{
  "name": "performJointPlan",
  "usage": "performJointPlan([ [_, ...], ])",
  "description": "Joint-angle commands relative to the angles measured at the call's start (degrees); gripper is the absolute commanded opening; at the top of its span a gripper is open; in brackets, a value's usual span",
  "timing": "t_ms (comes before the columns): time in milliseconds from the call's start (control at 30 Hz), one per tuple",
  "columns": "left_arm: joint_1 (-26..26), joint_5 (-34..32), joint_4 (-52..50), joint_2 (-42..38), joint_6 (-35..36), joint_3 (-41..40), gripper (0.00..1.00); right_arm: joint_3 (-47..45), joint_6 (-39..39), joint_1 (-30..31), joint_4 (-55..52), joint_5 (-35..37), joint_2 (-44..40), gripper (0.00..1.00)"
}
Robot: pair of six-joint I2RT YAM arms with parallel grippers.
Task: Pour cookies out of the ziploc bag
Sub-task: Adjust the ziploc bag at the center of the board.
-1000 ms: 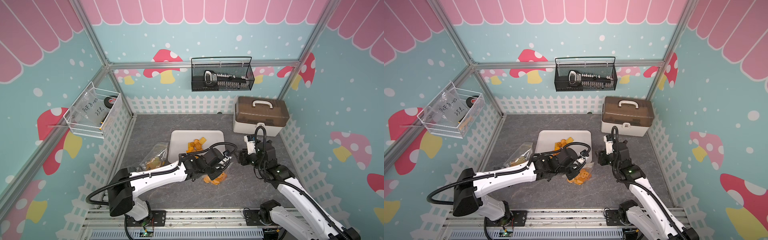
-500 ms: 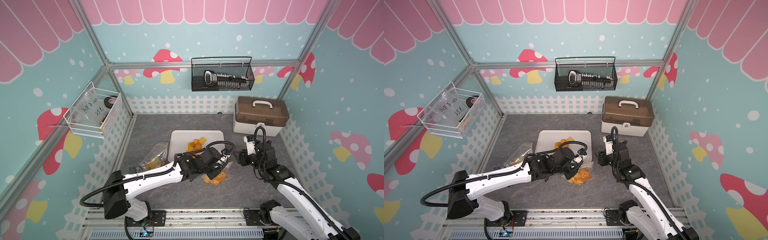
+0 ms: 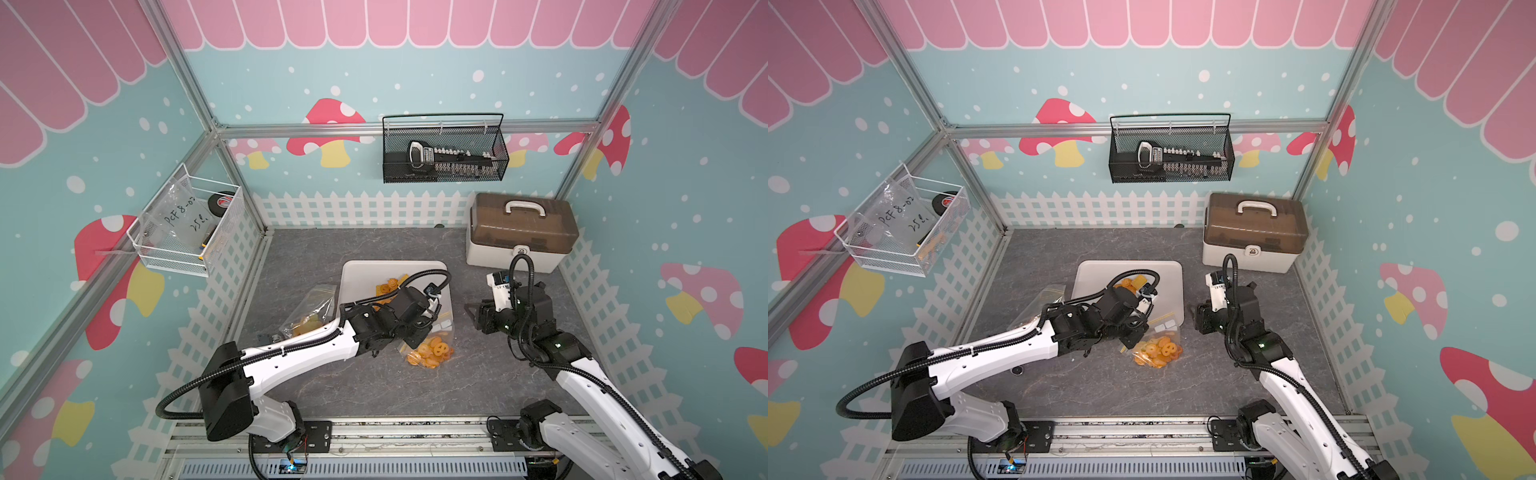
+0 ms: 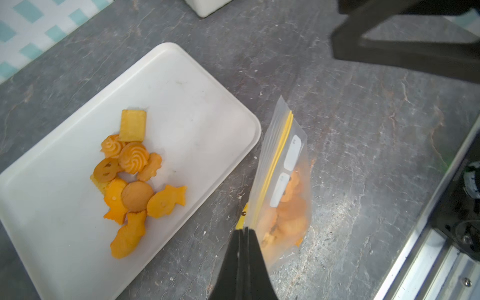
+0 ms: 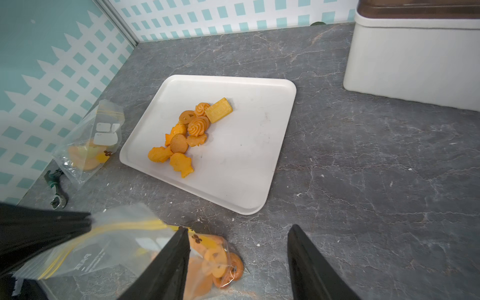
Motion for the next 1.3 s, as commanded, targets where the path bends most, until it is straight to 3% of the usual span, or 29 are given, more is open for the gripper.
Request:
performJointPlan([
  [0, 1.06, -1.16, 1.11, -5.89, -7.14, -2.9, 0.0, 1.26, -0.18, -0.22, -1.85, -4.72, -0.21, 0.59],
  [367, 1.8, -3.22, 4.94, -22.99, -18.73, -12.34, 0.0, 1.3, 1.34, -0.14, -1.54, -8.43, -1.14, 0.58],
  [733, 2.2, -1.77, 20.84, -18.94, -24.92, -19.32, 0.0, 0.8, 4.12, 2.18, 2.06, -15.06, 2.98, 0.56],
  [900, 2.21, -0.59, 22.61, -18.07, -25.81, -20.68, 0.0, 0.35, 5.44, 5.92, 4.2, -16.79, 4.83, 0.56],
  [1033, 2.11, 2.57, 23.55, -18.12, -27.18, -23.97, 0.15, -2.35, 9.11, 10.16, 10.61, -17.85, 5.87, 0.58],
  [1267, 2.2, 0.25, 26.03, -24.97, -28.84, -31.33, 0.18, -3.4, 13.09, 15.41, 19.59, -18.12, 10.97, 0.51],
])
